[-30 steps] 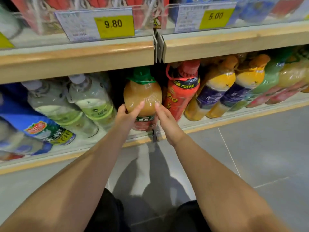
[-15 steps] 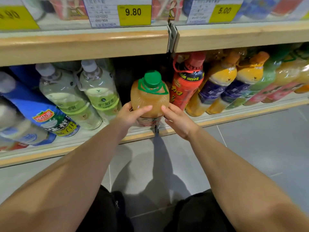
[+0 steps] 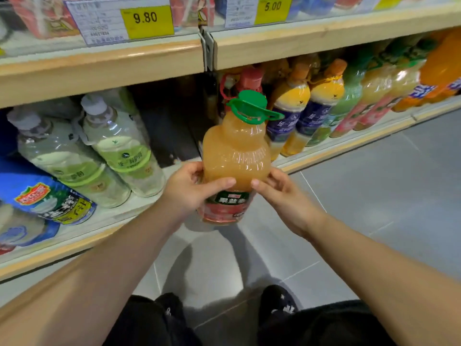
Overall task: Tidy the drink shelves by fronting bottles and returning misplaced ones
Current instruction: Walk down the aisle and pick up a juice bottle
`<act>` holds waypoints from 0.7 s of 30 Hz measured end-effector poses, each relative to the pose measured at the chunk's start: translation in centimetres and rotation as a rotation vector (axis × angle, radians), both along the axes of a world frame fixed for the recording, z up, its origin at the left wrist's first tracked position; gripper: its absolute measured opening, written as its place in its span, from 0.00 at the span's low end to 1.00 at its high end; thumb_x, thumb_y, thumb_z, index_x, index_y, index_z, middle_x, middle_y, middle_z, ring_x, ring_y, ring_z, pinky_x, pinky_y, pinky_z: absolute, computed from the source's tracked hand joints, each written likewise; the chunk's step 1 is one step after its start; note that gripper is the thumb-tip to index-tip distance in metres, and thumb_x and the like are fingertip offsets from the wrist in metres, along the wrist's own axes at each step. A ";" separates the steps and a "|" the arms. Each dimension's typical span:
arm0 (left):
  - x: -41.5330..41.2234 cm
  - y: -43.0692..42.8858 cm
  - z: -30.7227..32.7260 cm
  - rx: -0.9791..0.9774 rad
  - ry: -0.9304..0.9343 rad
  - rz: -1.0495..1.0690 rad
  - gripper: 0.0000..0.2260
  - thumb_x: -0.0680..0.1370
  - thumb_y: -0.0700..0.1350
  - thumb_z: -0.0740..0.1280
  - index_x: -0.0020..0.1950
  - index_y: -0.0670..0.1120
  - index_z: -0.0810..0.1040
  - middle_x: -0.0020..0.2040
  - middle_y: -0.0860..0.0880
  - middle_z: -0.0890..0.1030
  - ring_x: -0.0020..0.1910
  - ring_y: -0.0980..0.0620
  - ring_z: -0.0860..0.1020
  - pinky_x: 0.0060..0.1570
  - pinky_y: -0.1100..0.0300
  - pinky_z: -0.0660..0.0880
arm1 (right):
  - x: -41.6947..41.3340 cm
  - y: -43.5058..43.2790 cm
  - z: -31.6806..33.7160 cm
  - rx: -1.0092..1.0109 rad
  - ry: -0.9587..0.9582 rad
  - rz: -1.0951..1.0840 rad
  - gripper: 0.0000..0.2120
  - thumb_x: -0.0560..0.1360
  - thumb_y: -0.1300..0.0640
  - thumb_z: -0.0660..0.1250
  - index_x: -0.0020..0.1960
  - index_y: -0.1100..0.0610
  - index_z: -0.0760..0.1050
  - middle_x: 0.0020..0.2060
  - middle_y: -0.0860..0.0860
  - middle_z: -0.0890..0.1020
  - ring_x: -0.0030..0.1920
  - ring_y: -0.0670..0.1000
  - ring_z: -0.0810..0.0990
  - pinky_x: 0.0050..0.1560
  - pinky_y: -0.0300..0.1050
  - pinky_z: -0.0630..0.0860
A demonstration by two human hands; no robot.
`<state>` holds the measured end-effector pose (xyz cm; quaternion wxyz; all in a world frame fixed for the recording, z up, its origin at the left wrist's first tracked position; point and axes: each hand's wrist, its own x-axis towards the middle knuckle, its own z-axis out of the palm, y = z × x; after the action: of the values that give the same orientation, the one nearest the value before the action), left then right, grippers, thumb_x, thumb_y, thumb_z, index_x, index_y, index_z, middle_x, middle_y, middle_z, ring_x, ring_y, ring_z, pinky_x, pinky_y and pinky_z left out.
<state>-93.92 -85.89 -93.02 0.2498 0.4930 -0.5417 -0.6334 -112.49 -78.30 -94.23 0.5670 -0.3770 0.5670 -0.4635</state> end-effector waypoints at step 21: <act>-23.5 7.8 30.4 0.067 -0.258 -0.501 0.07 0.72 0.53 0.73 0.45 0.52 0.82 0.37 0.60 0.84 0.39 0.64 0.81 0.36 0.72 0.73 | -15.0 14.8 30.9 0.263 -0.142 -0.768 0.14 0.76 0.52 0.67 0.58 0.55 0.70 0.49 0.45 0.79 0.44 0.35 0.79 0.39 0.27 0.74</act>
<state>-117.43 -78.10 -62.61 -0.0018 0.4280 -0.6528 -0.6250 -127.47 -63.50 -63.35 0.4340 -0.0294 0.6802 -0.5899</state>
